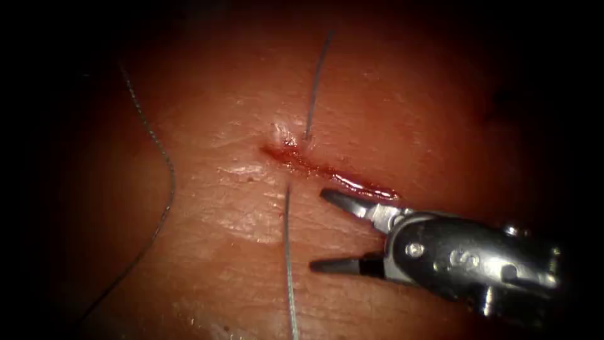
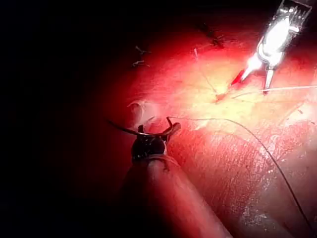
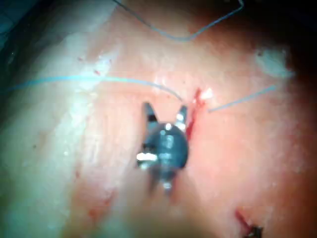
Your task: Wound Closure
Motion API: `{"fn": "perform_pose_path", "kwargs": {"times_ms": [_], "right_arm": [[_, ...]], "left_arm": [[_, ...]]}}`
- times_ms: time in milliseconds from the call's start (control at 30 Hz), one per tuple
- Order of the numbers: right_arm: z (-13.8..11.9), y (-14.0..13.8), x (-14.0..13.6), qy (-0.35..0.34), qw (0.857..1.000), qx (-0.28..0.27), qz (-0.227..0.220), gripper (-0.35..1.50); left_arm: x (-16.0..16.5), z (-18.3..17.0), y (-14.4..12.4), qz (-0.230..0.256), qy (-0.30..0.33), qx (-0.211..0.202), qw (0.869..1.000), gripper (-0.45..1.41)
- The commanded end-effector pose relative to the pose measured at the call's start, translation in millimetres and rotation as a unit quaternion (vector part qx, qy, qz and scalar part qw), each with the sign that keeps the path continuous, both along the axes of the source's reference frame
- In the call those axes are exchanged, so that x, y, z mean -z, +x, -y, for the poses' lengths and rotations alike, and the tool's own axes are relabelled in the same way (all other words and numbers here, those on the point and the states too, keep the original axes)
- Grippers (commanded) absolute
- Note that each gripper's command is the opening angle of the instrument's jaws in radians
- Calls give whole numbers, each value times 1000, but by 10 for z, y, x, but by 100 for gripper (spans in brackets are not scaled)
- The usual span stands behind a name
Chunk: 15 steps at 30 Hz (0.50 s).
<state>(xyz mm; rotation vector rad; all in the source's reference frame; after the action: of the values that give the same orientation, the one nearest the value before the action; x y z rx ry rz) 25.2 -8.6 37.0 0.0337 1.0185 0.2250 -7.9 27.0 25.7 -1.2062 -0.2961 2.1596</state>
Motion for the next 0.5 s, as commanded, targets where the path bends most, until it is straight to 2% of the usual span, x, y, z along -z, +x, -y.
{"fn": "perform_pose_path", "kwargs": {"times_ms": [33, 100, 167, 267, 333, 400, 500], "right_arm": [[-1, 6, -5, 0, 1000, 1, -1, 101], [-1, 7, -5, 0, 1000, 0, -1, 101], [-1, 7, -4, 0, 1000, 0, -1, 101], [0, 8, -2, 0, 1000, -1, -2, 101], [-2, 8, 1, 1, 1000, -1, -4, 94], [-6, 10, 9, 1, 1000, -5, -9, 88], [-13, 15, 21, 4, 1000, -14, -18, 91]], "left_arm": [[-7, -6, -5, -2, -1, 2, 1000, 66], [-16, -7, -12, -9, 4, -9, 1000, 47], [-28, -3, -25, -13, 13, -28, 999, 42], [-52, 11, -54, -16, 22, -54, 998, 44], [-64, 20, -72, -11, 21, -62, 998, 44], [-69, 24, -84, -8, 19, -67, 998, 49], [-77, 25, -98, -8, 17, -73, 997, 56]]}}
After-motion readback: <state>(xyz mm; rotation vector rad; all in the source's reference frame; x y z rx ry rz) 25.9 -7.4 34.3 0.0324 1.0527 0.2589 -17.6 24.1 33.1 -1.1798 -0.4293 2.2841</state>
